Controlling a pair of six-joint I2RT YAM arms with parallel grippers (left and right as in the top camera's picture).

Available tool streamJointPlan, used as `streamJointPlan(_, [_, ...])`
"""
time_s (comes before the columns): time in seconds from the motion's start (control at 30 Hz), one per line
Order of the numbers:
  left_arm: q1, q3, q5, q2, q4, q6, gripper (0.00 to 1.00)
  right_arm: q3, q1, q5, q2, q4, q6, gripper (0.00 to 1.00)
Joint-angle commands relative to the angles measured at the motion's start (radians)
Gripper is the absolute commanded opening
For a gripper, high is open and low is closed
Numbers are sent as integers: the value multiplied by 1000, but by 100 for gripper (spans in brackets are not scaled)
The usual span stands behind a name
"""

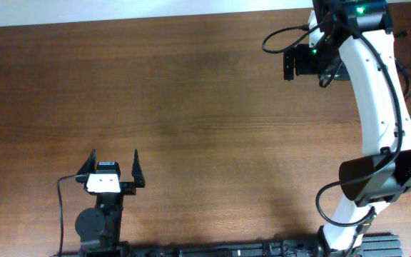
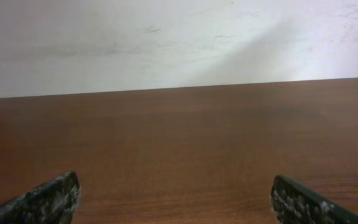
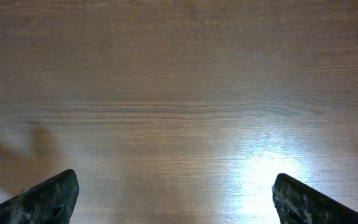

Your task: Untangle cables

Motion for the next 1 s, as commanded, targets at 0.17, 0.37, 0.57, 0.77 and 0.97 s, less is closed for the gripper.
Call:
streamJointPlan(0.17, [3,-2,0,-9,-9,19,99,15,3,9,5,-1,3,99])
streamJointPlan(0.37, [3,-2,0,-9,-8,19,99,15,3,9,5,-1,3,99])
streamJointPlan(0.57, [3,-2,0,-9,-9,19,99,15,3,9,5,-1,3,99])
streamJointPlan(0.77, [3,-2,0,-9,-8,19,99,15,3,9,5,-1,3,99])
streamJointPlan(0.97, [3,-2,0,-9,-9,19,99,15,3,-20,-36,-1,7,99])
